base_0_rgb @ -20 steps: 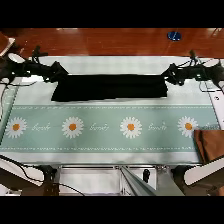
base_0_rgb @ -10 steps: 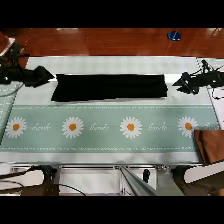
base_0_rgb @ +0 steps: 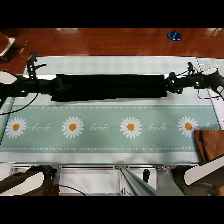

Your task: Fold the shirts.

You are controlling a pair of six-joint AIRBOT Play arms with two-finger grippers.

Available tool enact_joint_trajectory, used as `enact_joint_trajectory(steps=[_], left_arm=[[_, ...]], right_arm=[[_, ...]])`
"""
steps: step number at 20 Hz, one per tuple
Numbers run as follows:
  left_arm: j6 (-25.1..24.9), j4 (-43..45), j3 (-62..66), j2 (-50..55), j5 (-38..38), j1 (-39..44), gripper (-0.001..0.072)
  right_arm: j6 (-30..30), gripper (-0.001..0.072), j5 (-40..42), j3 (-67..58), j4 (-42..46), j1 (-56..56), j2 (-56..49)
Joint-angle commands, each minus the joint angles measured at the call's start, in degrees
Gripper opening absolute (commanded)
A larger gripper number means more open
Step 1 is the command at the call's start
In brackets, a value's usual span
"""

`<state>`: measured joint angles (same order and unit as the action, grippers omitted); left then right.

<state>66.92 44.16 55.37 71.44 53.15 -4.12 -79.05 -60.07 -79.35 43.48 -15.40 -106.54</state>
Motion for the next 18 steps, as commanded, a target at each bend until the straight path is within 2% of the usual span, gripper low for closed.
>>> enact_joint_trajectory(steps=[1, 2, 3, 4, 5, 6, 8, 10, 12, 15, 18], left_arm=[[-0.24, -0.33, -0.48, 0.09, -3.72, 3.87, 0.0506], [-0.24, -0.31, -0.46, 0.28, -3.69, 4.57, 0.0505], [-0.24, -0.28, -0.5, 0.37, -3.61, 5.09, 0.0503], [-0.24, -0.33, -0.48, 0.37, -3.43, 5.31, 0.0446], [-0.24, -0.35, -0.46, 0.35, -2.89, 5.38, 0.0191], [-0.33, -0.35, -0.46, 0.35, -2.29, 5.4, 0.0034], [-0.24, -0.76, -0.48, 0.35, -1.2, 6.03, 0.0026], [-0.24, -0.96, -0.48, 0.37, -1.36, 8.63, 0.0026], [0.0, -0.98, -0.48, 0.48, -4.13, 13.62, 0.0025], [7.23, -0.96, -0.09, 2.23, -11.67, 22.32, 0.0025], [8.11, -3.08, 5.22, 7.96, -13.49, 30.01, 0.0025]], right_arm=[[1.42, 0.023, 0.17, -0.42, -0.11, 3.41, -0.79], [2.08, 0.0019, -0.85, -1.18, -0.11, 3.85, -0.76], [2.21, 0.0022, -2.6, -2.25, -0.11, 3.82, -0.5], [2.16, 0.0022, -4.48, -3.08, 0.42, 3.63, 0.24], [2.05, 0.0022, -5.97, -3.13, 1.49, 3.08, 2.03], [1.2, 0.0021, -7.48, -3.13, 4.68, 2.71, 4.44], [0.22, 0.0022, -10.78, -1.66, 14.05, 2.71, 11.45], [0.44, 0.0022, -11.13, 4.22, 19.28, 2.71, 21.51], [0.57, 0.0022, -9.35, 12.9, 20.09, 2.51, 33.7], [-0.76, 0.0021, -9.09, 25.14, 18.82, 2.78, 52.81], [-4.72, 0.0022, -12.33, 32.04, 18.14, 2.78, 68.13]])
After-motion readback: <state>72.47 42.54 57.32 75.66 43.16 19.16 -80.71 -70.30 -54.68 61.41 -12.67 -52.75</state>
